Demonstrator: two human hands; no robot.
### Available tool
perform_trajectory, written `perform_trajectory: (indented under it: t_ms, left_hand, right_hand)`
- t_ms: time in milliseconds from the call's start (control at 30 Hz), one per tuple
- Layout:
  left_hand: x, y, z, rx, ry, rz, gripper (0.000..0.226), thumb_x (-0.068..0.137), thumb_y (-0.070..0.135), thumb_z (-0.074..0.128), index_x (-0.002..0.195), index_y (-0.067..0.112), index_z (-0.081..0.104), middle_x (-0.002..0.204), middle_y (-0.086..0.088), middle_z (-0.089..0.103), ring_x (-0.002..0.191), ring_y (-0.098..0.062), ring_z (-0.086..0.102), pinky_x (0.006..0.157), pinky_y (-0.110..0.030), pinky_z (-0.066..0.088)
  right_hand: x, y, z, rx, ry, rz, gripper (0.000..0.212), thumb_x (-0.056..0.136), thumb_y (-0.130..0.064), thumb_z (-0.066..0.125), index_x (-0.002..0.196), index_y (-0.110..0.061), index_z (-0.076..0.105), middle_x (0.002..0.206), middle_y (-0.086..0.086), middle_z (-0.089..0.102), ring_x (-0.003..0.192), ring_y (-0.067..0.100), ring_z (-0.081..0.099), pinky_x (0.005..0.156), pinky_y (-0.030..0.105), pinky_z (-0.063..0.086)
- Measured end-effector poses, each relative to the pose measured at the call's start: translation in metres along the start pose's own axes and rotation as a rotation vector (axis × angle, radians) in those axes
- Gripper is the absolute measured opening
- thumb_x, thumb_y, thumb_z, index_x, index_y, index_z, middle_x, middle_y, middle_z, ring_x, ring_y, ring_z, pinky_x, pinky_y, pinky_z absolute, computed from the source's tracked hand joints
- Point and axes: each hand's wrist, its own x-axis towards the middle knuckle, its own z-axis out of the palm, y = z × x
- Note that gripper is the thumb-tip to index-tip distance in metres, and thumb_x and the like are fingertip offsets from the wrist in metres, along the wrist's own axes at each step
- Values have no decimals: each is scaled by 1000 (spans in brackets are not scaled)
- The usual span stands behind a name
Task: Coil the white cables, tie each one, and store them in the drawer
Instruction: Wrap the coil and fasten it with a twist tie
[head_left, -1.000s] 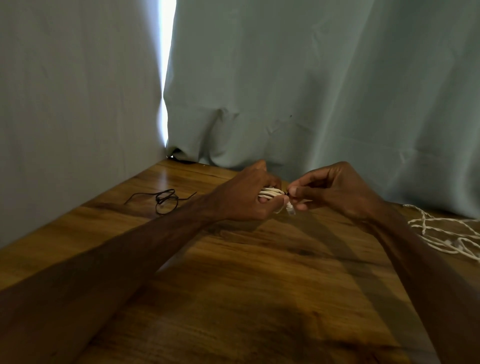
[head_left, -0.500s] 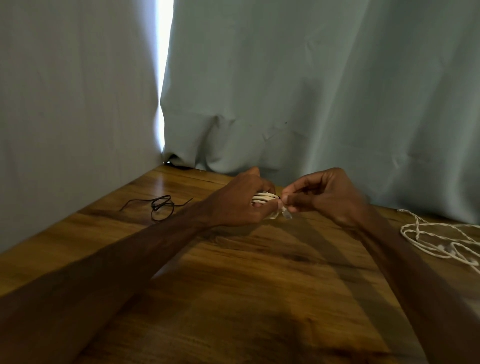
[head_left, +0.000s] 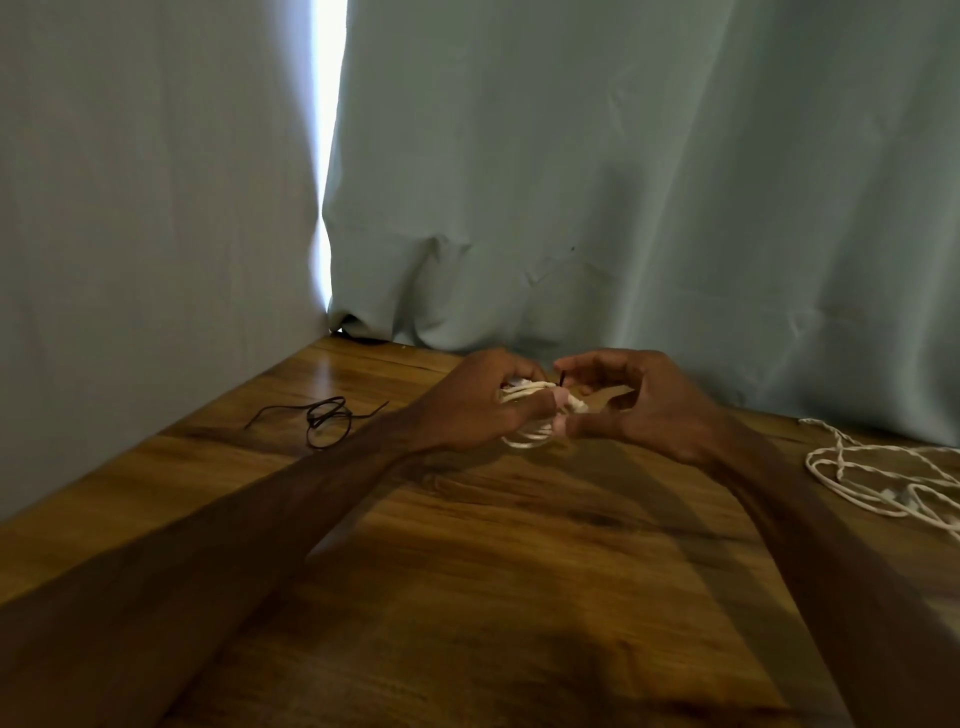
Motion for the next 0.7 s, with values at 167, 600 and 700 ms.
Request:
perform_trajectory:
  t_ms: [167, 600, 700]
  left_hand:
    - [2, -3, 4, -228, -32, -126, 27, 95, 36, 71, 107, 13, 76, 95, -7, 79, 89, -23, 77, 85, -50, 60]
    - [-3, -11, 16, -126, -53, -165, 38, 86, 54, 71, 111, 26, 73, 100, 7, 77, 91, -10, 73, 82, -40, 61]
    - [-6, -5, 17, -131, -28, -165, 33, 100, 52, 56, 107, 27, 75, 100, 9, 77, 95, -8, 72, 90, -42, 58]
  right_hand:
    - [3, 9, 4, -38, -35, -8, 31, 78, -23, 87, 107, -26, 77, 97, -9, 79, 90, 9, 75, 86, 35, 61]
    - [-4, 32, 2, 23, 196, 61, 23, 82, -13, 83, 104, -16, 79, 91, -1, 80, 84, 16, 77, 85, 48, 62]
    - [-18, 42, 3, 20, 297, 100, 19, 82, -17, 84, 100, -19, 79, 88, -4, 80, 83, 16, 77, 86, 49, 62]
